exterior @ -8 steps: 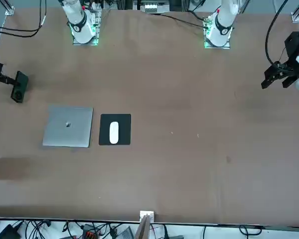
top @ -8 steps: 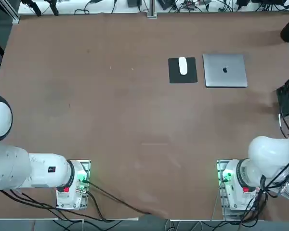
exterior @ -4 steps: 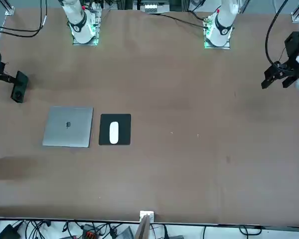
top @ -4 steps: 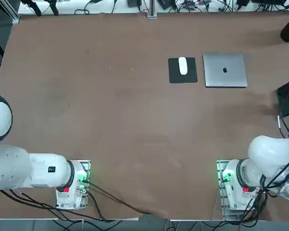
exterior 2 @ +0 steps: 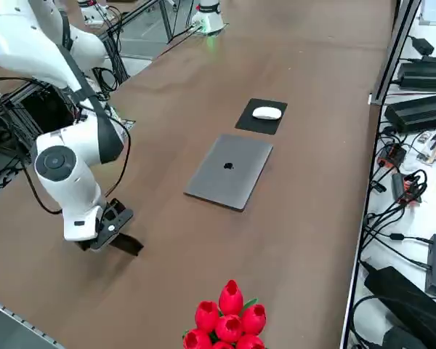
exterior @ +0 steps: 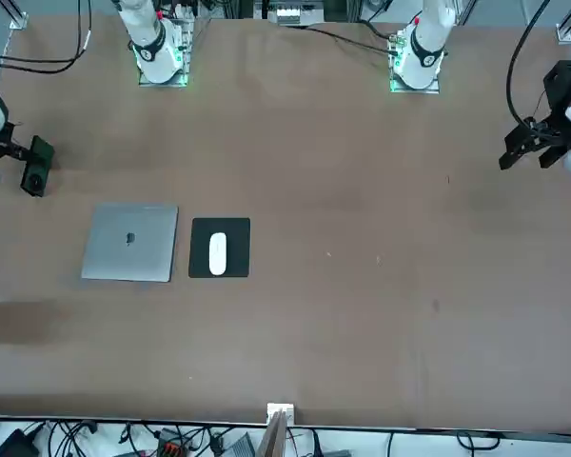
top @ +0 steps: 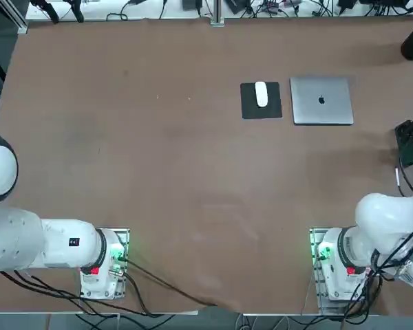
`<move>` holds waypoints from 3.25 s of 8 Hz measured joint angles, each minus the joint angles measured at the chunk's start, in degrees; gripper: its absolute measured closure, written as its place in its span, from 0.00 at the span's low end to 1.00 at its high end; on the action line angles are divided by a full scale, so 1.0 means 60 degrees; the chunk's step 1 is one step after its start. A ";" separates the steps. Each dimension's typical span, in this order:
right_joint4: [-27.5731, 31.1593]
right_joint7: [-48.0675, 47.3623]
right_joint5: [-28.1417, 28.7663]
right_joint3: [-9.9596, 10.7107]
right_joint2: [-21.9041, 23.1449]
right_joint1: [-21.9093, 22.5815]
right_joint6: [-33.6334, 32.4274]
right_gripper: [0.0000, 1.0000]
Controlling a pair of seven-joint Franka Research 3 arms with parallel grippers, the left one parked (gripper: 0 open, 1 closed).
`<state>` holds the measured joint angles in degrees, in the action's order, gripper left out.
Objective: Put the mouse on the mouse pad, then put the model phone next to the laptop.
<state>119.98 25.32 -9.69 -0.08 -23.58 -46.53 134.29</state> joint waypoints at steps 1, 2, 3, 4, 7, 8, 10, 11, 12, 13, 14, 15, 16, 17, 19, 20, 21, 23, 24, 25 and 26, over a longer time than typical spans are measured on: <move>0.0000 0.0020 0.0000 -0.0002 -0.0083 -0.0011 0.0133 0.17; 0.0001 0.0022 0.0000 -0.0022 -0.0121 -0.0011 0.0157 0.38; 0.0001 0.0023 0.0000 -0.0052 -0.0121 -0.0011 0.0157 0.61; 0.0000 0.0031 -0.0003 -0.0078 -0.0116 -0.0010 0.0139 0.76; -0.0160 0.0088 -0.0006 -0.0450 0.0172 0.0036 -0.0908 0.82; -0.0267 0.0101 -0.0006 -0.0802 0.0403 0.0060 -0.1330 0.82; -0.0756 0.0084 0.0085 -0.1815 0.0698 0.0109 -0.2070 0.82; -0.1119 0.0054 0.0250 -0.2255 0.0652 0.0163 -0.2208 0.82; -0.1542 0.0057 0.0509 -0.2563 0.0432 0.0207 -0.2274 0.82; -0.1992 0.0060 0.0790 -0.2814 0.0031 0.0218 -0.2298 0.82; -0.2409 0.0061 0.1154 -0.2970 -0.0460 0.0228 -0.2396 0.82; -0.2758 0.0068 0.1530 -0.3007 -0.0926 0.0230 -0.2675 0.82; -0.3072 0.0081 0.1712 -0.3004 -0.1315 0.0205 -0.3026 0.82; -0.3429 0.0153 0.1752 -0.3002 -0.1650 0.0183 -0.3363 0.82; -0.4365 0.0532 0.1790 -0.3019 -0.2254 0.0198 -0.4158 0.82; -0.4800 0.0749 0.1821 -0.3028 -0.2566 0.0214 -0.4480 0.82; -0.5076 0.0895 0.1892 -0.3031 -0.2838 0.0222 -0.4605 0.82; -0.5249 0.1020 0.2040 -0.3038 -0.3173 0.0229 -0.4638 0.82; -0.5264 0.1031 0.2048 -0.3041 -0.3255 0.0236 -0.4639 0.82; -0.5268 0.1038 0.2054 -0.3044 -0.3286 0.0240 -0.4640 0.82; -0.5268 0.1043 0.2057 -0.3045 -0.3300 0.0242 -0.4646 0.82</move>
<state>88.37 31.58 2.65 -18.35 -43.38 -45.08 106.42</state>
